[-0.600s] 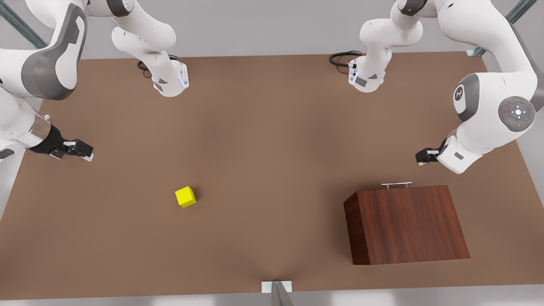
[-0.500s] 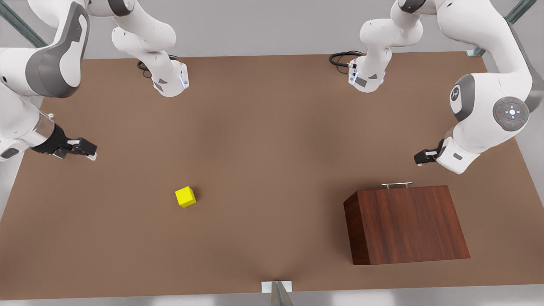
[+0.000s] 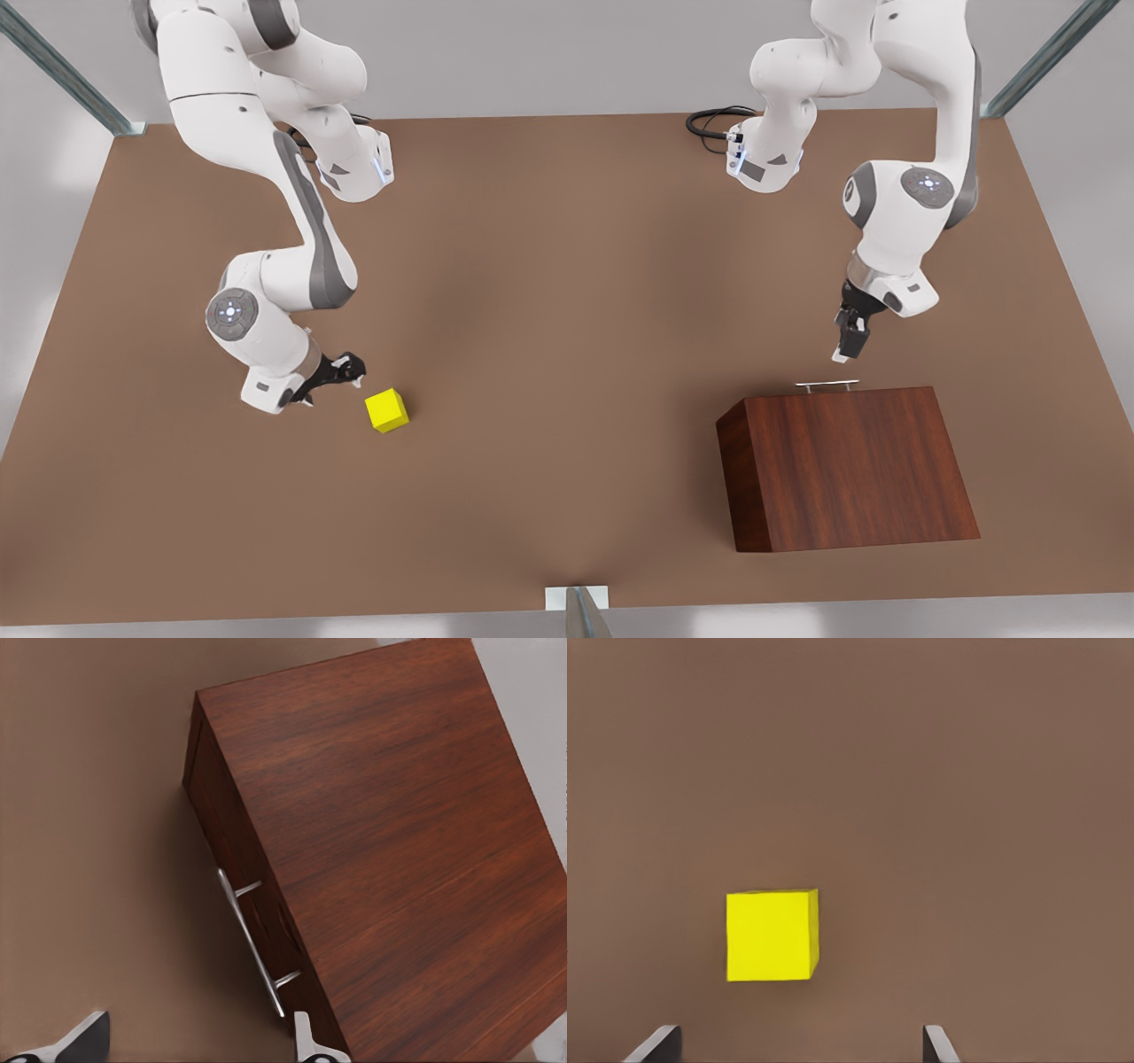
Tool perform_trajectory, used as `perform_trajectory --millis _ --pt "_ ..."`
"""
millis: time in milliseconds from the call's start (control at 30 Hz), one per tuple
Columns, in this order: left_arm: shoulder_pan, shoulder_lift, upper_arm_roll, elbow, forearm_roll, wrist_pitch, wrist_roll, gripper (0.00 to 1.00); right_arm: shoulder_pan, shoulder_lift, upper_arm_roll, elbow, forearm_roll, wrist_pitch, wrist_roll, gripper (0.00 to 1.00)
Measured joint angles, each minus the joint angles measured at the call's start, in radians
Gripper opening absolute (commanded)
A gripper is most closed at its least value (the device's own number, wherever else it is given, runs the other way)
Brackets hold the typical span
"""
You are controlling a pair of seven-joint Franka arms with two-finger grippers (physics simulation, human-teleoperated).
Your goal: Open the drawer with left arm, place the square in the middle with right arm, and place the square in the drawer with left arm
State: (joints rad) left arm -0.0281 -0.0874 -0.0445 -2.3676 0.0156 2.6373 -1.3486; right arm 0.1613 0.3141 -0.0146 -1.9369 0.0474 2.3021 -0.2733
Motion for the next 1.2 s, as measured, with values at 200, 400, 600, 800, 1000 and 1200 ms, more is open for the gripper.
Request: perform_trajectory --millis 200,400,600,800,1000,1200 --pt "0.0 0.041 0.0 -0.005 -0.002 0.038 -0.235 1.0 0.003 0.122 0.013 -0.002 0.0 0.065 -0.145 1.0" --pt "-0.003 0.114 0.002 -0.004 0.0 0.113 -0.234 1.0 0.077 0.193 0.016 0.004 -0.006 0.114 -0.143 1.0" --pt "0.0 0.162 0.001 -0.004 0.002 0.156 -0.234 1.0 0.067 0.197 0.016 0.003 -0.003 0.11 -0.124 1.0" --pt "-0.001 0.196 0.002 0.001 0.003 0.18 -0.234 1.0 0.075 0.209 0.016 0.001 0.01 0.122 -0.052 1.0" --pt "-0.001 0.219 0.002 0.002 0.006 0.206 -0.233 1.0 0.073 0.223 0.016 0.002 0.0 0.136 -0.004 1.0" --pt "-0.002 0.241 0.003 0.004 0.008 0.216 -0.23 1.0 0.075 0.227 0.016 0.001 0.0 0.154 0.022 1.0"
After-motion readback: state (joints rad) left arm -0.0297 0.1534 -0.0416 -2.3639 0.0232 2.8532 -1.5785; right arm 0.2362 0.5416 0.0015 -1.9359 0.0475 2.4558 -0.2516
